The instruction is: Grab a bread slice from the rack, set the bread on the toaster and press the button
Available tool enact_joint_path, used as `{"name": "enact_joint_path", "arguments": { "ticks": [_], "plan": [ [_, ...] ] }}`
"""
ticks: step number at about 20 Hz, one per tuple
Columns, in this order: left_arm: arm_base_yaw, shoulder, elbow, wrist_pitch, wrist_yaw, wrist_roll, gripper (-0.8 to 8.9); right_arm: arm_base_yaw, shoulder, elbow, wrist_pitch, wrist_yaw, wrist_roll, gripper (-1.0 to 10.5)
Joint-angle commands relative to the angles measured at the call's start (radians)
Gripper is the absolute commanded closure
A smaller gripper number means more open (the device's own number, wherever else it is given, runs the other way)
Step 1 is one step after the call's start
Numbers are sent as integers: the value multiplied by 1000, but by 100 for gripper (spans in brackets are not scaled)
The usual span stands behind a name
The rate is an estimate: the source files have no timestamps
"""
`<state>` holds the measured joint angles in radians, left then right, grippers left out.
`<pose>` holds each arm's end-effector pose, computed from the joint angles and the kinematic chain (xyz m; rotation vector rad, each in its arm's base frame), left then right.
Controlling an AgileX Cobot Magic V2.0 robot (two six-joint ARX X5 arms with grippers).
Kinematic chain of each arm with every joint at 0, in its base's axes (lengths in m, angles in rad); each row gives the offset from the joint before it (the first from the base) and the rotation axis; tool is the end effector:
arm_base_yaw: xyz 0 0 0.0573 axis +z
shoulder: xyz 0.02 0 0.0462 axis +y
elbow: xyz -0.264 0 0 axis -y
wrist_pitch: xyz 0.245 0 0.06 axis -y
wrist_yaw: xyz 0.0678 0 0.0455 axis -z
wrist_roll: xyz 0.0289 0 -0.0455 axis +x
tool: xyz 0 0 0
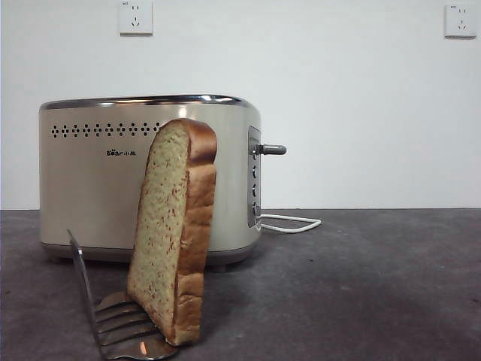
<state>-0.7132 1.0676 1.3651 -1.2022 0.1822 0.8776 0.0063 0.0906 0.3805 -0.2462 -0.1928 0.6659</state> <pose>0.1242 -0.1144 0.3883 1.0043 0.4848 -1.1911 0.0707 0.0060 0.2591 0.6595 0.0243 0.2061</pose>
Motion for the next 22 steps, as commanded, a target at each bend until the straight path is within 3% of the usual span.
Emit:
{"name": "enact_joint_path", "arguments": {
  "ticks": [1,3,9,13,18,22],
  "plan": [
    [-107,51,-2,13,-152,316,741,0,-1,4,6,-18,3,947],
    [-151,81,-2,29,-191,341,711,0,-1,4,5,-28,3,947],
    [-231,173,-2,83,-197,387,395,0,-1,4,-25,-28,3,947],
    [-262,233,-2,85,-252,437,371,0,-1,4,-72,-28,3,947],
    [-262,317,-2,85,-261,437,373,0,-1,5,-126,-36,2,947],
    [-242,403,-2,85,-266,441,374,0,-1,20,-128,-90,-60,947]
  ]
}}
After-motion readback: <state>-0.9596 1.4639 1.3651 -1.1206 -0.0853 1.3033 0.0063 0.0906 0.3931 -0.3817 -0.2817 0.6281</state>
